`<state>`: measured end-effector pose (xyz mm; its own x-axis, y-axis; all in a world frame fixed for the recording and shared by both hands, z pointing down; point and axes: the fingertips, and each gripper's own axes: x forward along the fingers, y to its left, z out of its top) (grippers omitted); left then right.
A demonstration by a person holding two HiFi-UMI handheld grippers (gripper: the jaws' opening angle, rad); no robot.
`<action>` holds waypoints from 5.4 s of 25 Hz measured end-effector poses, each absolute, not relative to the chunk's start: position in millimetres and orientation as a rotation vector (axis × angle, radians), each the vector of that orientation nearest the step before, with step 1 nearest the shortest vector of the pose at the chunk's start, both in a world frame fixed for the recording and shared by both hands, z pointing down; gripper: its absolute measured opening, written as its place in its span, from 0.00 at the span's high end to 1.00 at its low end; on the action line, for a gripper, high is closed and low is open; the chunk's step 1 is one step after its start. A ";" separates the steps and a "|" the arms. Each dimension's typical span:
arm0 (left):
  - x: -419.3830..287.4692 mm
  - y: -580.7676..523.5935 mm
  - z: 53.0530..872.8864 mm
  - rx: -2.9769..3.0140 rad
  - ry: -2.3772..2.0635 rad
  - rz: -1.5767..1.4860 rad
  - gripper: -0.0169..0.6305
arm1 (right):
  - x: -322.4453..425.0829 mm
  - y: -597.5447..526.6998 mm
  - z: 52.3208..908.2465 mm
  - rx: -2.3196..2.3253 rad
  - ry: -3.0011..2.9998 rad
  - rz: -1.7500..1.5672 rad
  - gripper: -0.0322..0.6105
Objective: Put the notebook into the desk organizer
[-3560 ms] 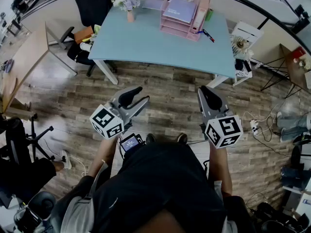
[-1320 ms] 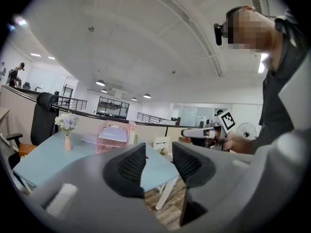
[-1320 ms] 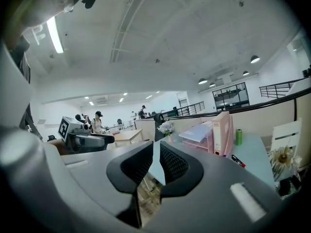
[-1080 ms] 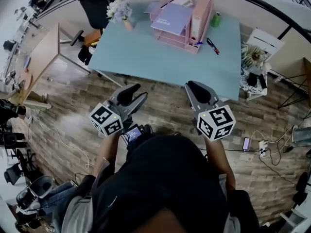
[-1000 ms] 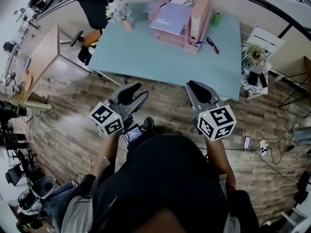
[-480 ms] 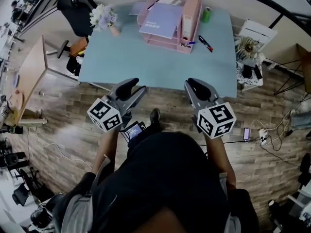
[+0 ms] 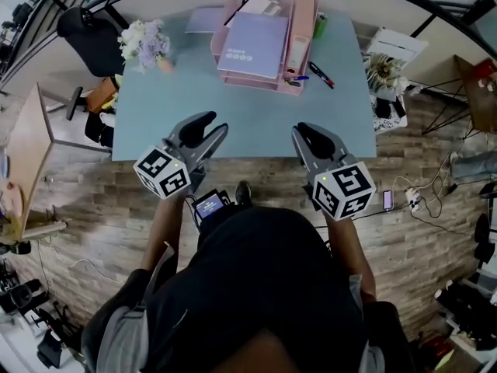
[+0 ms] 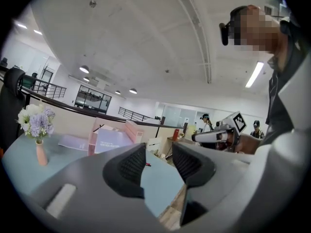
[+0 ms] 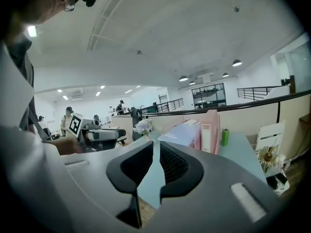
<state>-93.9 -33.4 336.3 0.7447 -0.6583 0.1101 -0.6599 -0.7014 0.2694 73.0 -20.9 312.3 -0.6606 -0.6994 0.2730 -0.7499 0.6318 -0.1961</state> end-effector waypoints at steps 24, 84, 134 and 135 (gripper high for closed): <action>-174.9 -126.6 345.4 2.686 -0.917 -0.027 0.63 | 5.4 -100.5 303.7 1.370 -2.553 0.389 0.91; -135.9 -254.3 472.1 2.247 -1.063 0.012 0.52 | 34.4 -246.8 462.1 1.259 -2.523 1.216 0.68; -125.6 -133.7 406.8 2.436 -1.136 0.114 0.71 | 36.1 -147.7 391.7 1.295 -2.588 0.950 0.79; -126.3 -129.1 406.0 2.436 -1.137 0.115 0.71 | 35.3 -143.8 390.6 1.291 -2.592 0.947 0.79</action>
